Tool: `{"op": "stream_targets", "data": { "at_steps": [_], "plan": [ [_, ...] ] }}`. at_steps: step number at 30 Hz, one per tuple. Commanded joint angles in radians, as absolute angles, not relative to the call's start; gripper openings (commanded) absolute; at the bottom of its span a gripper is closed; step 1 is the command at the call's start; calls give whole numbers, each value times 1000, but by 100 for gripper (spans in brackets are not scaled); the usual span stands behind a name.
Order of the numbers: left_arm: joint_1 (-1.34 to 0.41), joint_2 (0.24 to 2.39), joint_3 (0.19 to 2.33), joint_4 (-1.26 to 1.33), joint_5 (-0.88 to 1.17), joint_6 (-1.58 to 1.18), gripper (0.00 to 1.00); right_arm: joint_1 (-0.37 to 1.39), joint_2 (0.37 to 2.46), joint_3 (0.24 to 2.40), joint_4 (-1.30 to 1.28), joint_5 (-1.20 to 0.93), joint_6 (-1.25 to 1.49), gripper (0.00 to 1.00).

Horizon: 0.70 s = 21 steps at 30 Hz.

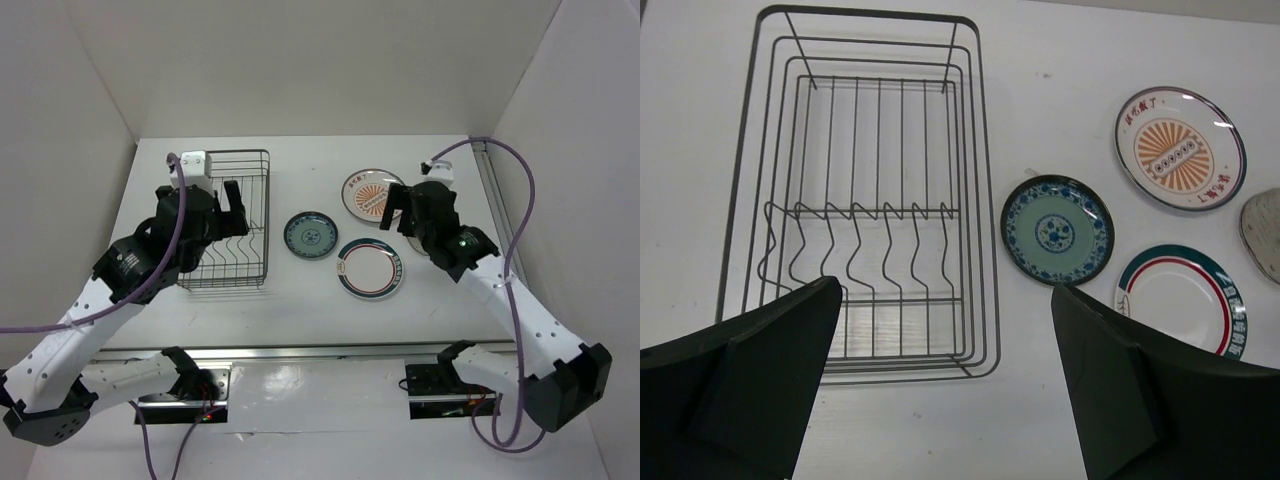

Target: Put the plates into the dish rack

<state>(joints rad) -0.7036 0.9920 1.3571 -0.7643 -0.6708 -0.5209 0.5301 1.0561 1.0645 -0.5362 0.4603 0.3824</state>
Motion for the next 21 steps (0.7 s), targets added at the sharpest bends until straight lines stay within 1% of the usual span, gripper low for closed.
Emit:
{"op": "stream_targets", "data": {
  "at_steps": [1, 2, 3, 5, 7, 8, 11, 12, 16, 18, 19, 21],
  "plan": [
    [-704, 992, 1347, -701, -600, -485, 100, 375, 1080, 1011, -321, 69, 426, 100],
    [-704, 1002, 1347, -687, -588, -485, 100, 235, 1113, 994, -257, -22, 426, 100],
    [-704, 1002, 1347, -687, -577, -476, 100, 169, 1126, 970, -229, -96, 439, 98],
    [-704, 1002, 1347, -678, -566, -476, 100, 39, 1169, 969, -186, -194, 425, 98],
    [-704, 1002, 1338, -669, -542, -465, 100, -15, 1199, 989, -160, -241, 388, 98],
    [-704, 1002, 1338, -669, -541, -465, 100, -59, 1238, 1000, -114, -317, 388, 98],
    [-704, 1002, 1329, -657, -517, -465, 100, -93, 1320, 1015, -29, -391, 367, 98],
    [-704, 1002, 1328, -657, -517, -454, 100, -94, 1395, 1031, -29, -411, 341, 96],
    [-704, 993, 1319, -638, -499, -445, 100, -103, 1548, 1091, 61, -431, 305, 94],
    [-704, 992, 1319, -629, -488, -445, 100, -123, 1649, 1136, 81, -457, 305, 94],
    [-704, 992, 1310, -629, -477, -445, 100, -123, 1684, 1190, 81, -472, 293, 91],
    [-704, 992, 1310, -629, -477, -445, 100, -123, 1782, 1241, 81, -472, 293, 90]
  ]
}}
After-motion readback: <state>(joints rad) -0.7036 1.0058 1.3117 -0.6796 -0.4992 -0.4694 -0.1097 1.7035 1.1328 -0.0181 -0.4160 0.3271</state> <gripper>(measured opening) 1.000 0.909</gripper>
